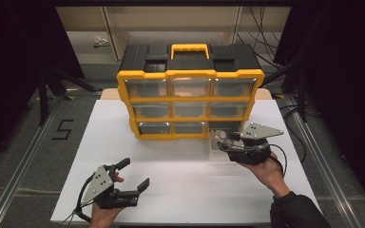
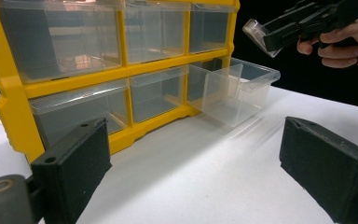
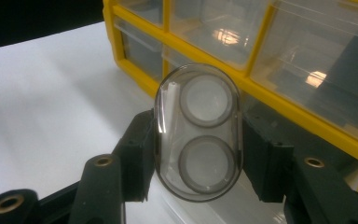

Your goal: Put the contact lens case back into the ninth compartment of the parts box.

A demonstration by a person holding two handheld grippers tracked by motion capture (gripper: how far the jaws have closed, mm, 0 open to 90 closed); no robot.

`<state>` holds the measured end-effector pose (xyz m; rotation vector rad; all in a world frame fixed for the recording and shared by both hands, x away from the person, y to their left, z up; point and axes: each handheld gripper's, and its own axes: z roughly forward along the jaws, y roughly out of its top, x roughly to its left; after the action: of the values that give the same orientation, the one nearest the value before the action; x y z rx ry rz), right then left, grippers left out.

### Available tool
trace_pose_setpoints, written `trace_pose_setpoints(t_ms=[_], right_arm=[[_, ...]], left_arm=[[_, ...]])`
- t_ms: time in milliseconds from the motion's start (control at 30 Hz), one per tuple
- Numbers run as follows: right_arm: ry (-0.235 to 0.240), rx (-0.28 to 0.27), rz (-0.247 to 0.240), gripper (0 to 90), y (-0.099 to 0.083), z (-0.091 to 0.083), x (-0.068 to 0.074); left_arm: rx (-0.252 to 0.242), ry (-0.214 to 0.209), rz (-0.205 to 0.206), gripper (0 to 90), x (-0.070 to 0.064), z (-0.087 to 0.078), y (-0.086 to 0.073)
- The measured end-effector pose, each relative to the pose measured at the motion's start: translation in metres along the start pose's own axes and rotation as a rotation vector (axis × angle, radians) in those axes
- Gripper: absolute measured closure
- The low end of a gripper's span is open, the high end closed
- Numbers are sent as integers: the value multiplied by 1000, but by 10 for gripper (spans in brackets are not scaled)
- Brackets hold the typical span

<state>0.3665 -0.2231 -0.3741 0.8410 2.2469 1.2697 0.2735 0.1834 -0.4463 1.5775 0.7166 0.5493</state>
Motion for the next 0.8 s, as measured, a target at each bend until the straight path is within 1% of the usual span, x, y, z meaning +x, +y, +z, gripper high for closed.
trace_pose_setpoints(t_ms=[300, 800], right_arm=[[-19, -9, 16, 496, -1, -4, -8], [-46, 2, 44, 496, -7, -6, -19]], left_arm=[[0, 1, 2, 82, 0, 0, 0], [1, 2, 3, 82, 0, 0, 0]])
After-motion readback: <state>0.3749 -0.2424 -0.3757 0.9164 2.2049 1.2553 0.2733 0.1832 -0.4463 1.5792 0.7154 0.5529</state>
